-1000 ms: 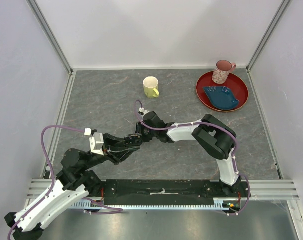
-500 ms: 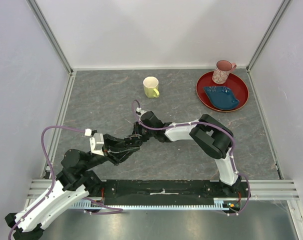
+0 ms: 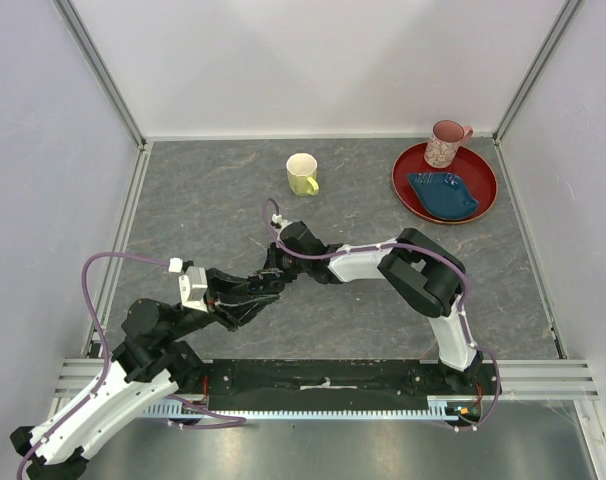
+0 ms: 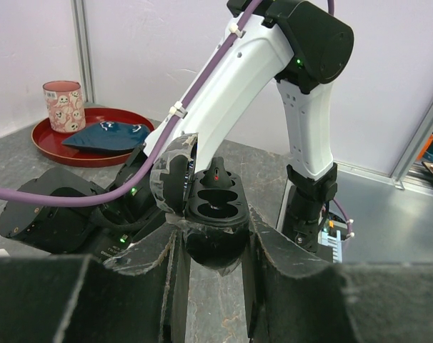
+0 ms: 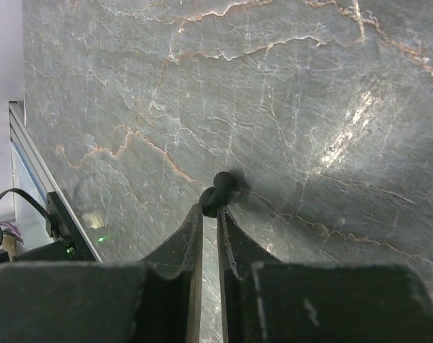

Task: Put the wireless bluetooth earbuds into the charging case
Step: Adjust the earbud at the center of the board.

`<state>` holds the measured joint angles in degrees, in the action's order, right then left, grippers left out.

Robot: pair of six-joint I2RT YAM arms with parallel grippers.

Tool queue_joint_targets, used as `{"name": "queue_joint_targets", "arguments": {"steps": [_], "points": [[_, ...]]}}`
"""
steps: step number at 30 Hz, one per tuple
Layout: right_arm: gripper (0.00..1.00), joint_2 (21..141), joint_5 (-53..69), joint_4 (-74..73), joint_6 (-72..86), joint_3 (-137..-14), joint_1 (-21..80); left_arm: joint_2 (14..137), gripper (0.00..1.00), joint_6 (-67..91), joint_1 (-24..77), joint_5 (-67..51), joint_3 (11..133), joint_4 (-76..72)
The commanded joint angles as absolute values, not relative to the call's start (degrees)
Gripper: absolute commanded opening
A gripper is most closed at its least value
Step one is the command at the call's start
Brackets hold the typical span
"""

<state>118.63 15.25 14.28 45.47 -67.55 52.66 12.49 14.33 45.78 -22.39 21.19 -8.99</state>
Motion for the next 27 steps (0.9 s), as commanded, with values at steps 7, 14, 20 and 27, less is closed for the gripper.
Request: {"name": "queue_joint_targets", "arguments": {"steps": [7,14,20,27], "points": [[0.04,120.1,12.1,14.1,45.0,-69.0,52.6,12.2,0.02,15.1,46.0,-20.7,21.4,-9.7],[0.0,115.9,12.4,15.0,43.2,-66.7,52.5,12.0,0.02,15.4,46.0,-20.7,21.4,-9.6],[0.0,111.6,12.9,14.5,41.6,-63.8,52.1,12.2,0.02,15.2,46.0,-20.7,21.8,-9.6],[0.06,109.3,14.1,14.4,40.7,-61.3,51.2,12.8,0.02,15.5,46.0,-20.8,21.6,-10.4]]}}
